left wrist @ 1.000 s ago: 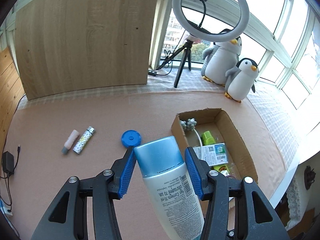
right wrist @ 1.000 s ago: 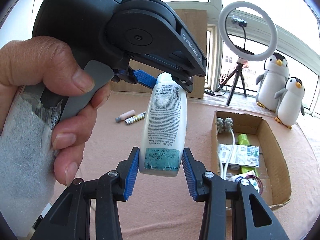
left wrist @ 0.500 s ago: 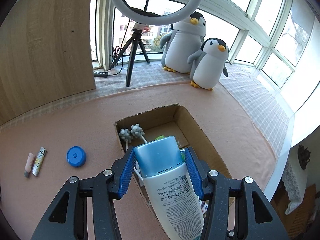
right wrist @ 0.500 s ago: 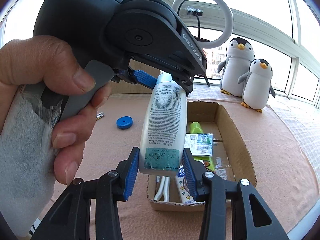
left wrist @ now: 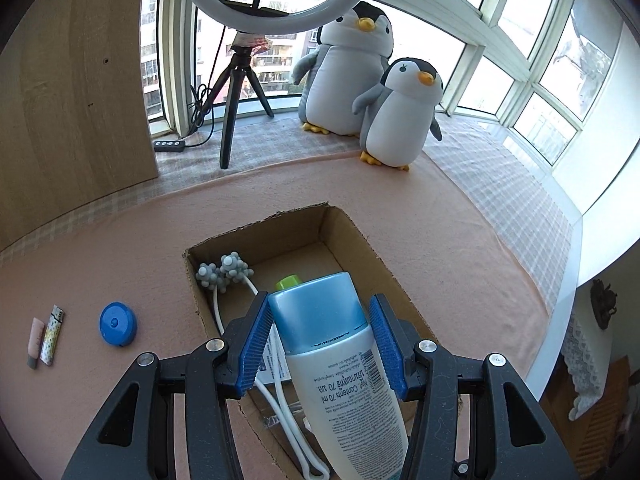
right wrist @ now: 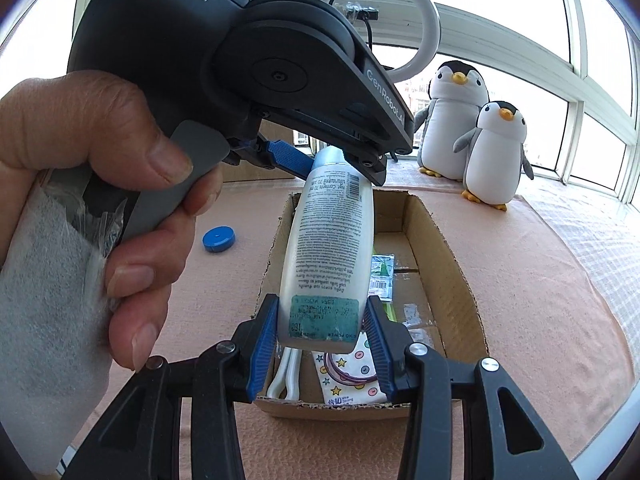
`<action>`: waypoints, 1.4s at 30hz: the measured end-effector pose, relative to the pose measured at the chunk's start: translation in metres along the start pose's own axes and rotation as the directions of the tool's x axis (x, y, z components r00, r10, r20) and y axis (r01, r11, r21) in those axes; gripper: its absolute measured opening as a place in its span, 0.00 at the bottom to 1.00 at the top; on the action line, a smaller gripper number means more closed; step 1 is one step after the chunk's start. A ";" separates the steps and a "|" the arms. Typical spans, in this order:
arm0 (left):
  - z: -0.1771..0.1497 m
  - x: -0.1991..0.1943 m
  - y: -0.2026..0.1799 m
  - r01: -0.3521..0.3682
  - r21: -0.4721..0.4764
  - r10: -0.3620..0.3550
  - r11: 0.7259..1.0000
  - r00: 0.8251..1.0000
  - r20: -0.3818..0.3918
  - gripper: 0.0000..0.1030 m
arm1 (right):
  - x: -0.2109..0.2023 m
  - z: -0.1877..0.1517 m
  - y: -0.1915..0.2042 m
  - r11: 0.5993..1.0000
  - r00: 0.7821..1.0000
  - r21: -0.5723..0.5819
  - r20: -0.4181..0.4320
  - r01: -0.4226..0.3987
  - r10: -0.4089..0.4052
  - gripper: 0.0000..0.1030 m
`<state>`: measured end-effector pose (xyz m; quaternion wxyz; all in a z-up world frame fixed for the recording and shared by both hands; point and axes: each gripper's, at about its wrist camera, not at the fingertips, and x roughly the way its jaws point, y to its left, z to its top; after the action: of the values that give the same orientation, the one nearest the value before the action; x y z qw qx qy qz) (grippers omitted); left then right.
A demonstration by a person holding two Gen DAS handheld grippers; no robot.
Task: Organize objects
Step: 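Carry the lotion tube with the right tool over the cardboard box, then open the right tool to drop the lotion tube into the box, then move the right tool back to the patterned lighter on the carpet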
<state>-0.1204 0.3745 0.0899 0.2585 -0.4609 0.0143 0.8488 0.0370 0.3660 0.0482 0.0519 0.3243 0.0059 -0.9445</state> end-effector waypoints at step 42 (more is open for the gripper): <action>-0.177 -0.153 0.337 -0.383 -0.524 0.424 0.761 0.905 -0.045 0.79 | 0.148 0.018 0.194 0.926 0.883 -0.041 -0.321 -0.375 0.343 0.58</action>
<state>-0.0677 -0.0288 0.0372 -0.0644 -0.4669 -0.1270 0.8728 -0.0702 0.1579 -0.0236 0.2408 0.4600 0.0018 -0.8546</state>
